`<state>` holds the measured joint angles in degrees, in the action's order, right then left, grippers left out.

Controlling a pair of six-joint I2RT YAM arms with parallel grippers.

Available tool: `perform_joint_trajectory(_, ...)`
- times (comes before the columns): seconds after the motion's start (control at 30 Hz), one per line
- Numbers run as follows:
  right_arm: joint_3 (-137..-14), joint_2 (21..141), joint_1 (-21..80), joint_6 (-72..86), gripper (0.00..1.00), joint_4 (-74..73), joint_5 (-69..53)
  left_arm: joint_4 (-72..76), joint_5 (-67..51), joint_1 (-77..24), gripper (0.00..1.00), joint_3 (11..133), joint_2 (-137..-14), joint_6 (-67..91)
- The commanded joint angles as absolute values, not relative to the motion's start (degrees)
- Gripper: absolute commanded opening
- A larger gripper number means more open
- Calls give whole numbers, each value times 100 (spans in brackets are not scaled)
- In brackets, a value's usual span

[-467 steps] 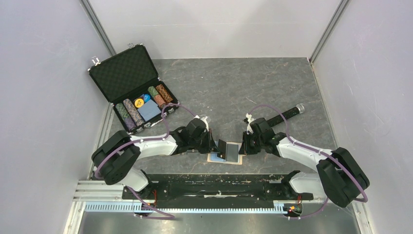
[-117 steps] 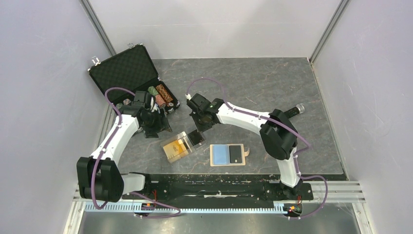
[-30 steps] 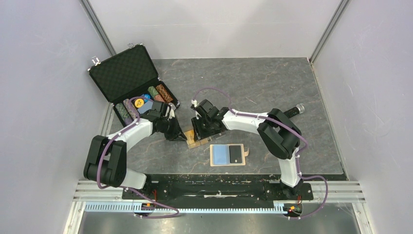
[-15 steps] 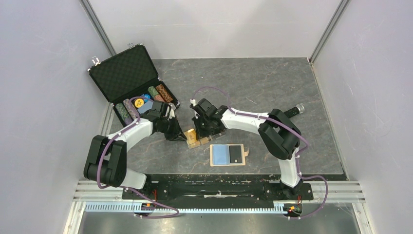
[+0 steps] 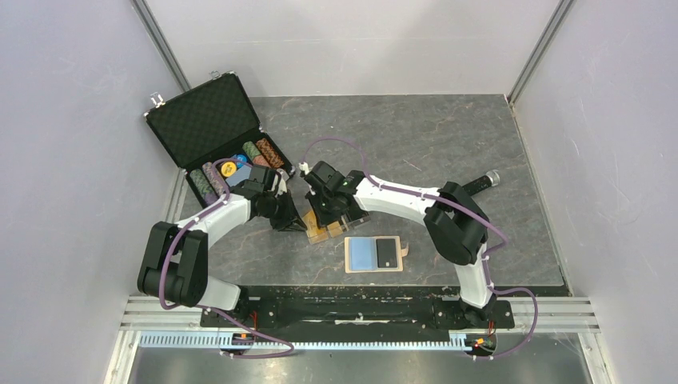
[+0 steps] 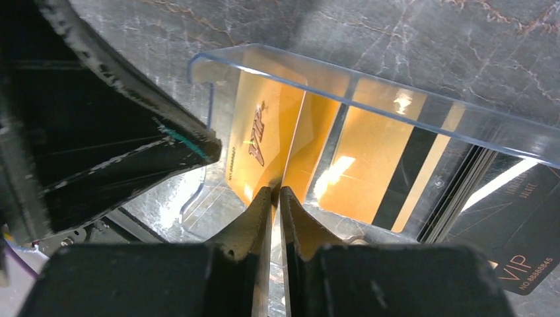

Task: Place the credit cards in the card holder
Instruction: Pick up the credit card from the storage box.

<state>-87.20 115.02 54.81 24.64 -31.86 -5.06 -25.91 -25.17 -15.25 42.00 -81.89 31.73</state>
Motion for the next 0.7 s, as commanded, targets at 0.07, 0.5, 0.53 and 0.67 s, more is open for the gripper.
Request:
perform_joint_trajectory(0.07, -8678, 11547, 5502, 2506, 8, -2841, -816, -2761, -2071, -1557, 7, 4202, -8319, 2913)
perform_joint_trajectory(0.5, -8333, 11453, 5494, 2879, 0, -2152, -1347, -2780, -2057, -1556, 8, 4173, -8312, 2887)
perform_joint_trajectory(0.53, -8304, 11429, 5494, 2900, 0, -2102, -1383, -2781, -2058, -1559, 8, 4158, -8313, 2885)
perform_joint_trajectory(0.67, -8150, 11279, 5496, 3026, 0, -1813, -1495, -2786, -2048, -1558, 8, 4163, -8292, 2883)
